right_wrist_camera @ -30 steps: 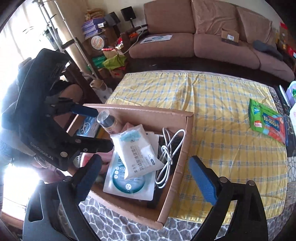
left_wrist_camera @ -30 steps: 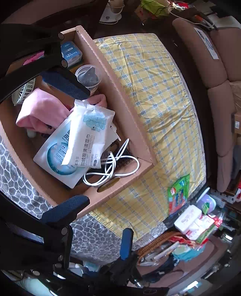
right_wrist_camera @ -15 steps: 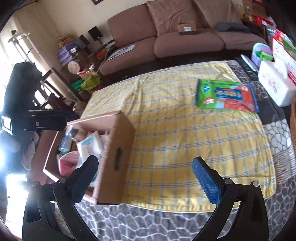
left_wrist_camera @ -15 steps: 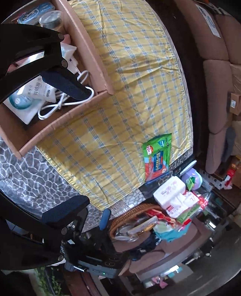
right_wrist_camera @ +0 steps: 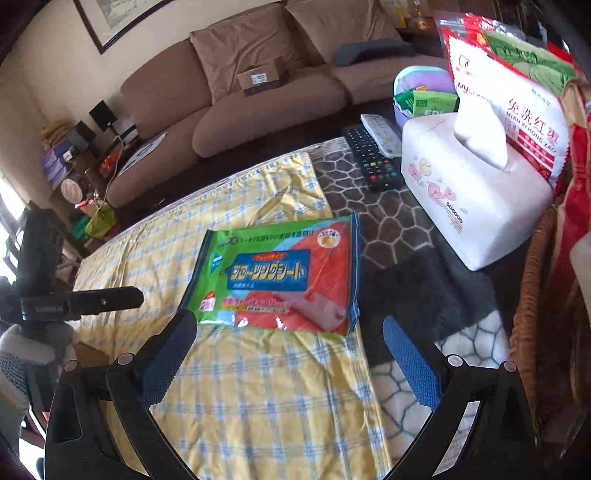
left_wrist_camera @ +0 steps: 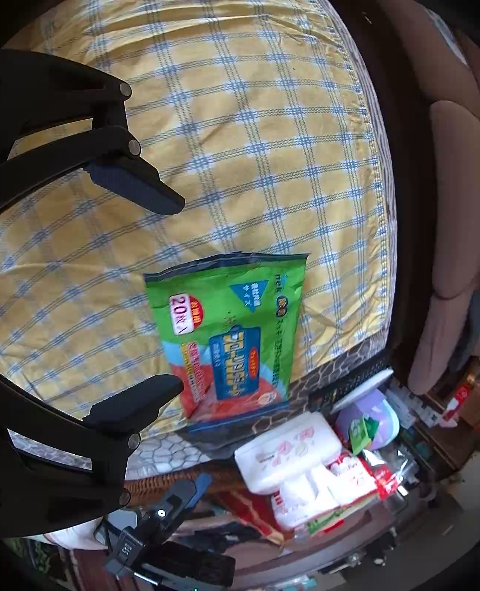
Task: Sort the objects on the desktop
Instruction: 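Grasp the green floor-sheet pack with the left tool while the right tool grasps it too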
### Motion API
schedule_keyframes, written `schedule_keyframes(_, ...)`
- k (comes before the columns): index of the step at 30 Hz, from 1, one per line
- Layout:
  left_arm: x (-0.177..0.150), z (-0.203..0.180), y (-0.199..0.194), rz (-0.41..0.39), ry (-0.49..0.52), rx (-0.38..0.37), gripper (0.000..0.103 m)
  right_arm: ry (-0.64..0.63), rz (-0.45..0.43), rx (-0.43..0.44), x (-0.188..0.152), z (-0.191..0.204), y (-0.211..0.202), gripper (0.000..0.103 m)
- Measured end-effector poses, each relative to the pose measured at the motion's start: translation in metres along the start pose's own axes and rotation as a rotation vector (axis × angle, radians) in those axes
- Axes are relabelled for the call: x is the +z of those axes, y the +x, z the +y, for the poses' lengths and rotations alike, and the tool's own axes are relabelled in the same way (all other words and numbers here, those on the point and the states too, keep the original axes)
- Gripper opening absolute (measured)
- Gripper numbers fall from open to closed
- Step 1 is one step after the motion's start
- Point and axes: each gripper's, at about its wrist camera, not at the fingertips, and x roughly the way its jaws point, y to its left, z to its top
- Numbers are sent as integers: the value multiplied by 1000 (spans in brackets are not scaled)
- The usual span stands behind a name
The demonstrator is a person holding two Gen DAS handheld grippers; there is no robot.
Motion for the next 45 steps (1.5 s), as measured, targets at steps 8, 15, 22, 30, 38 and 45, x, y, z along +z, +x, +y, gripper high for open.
schedule_keyframes(8, 21, 3, 55, 1, 6, 0, 83, 108, 31, 56, 12, -45, 73, 97)
schedule_keyframes(15, 12, -32, 53, -23, 104, -32, 43, 176, 26, 164, 7, -41, 84, 73)
schedule_keyframes(22, -6, -63, 10, -10, 160, -56, 31, 61, 69, 183, -1, 15, 46, 65)
schedule_keyframes(30, -3, 7, -15, -90, 29, 124, 79, 58, 134, 98, -49, 38, 34, 65)
schedule_keyframes(38, 1, 31, 37, -27, 81, 148, 91, 218, 160, 185, -46, 8, 69, 68)
schedule_keyframes(45, -4, -2, 42, 54, 160, 14, 56, 226, 95, 266, -42, 15, 78, 77)
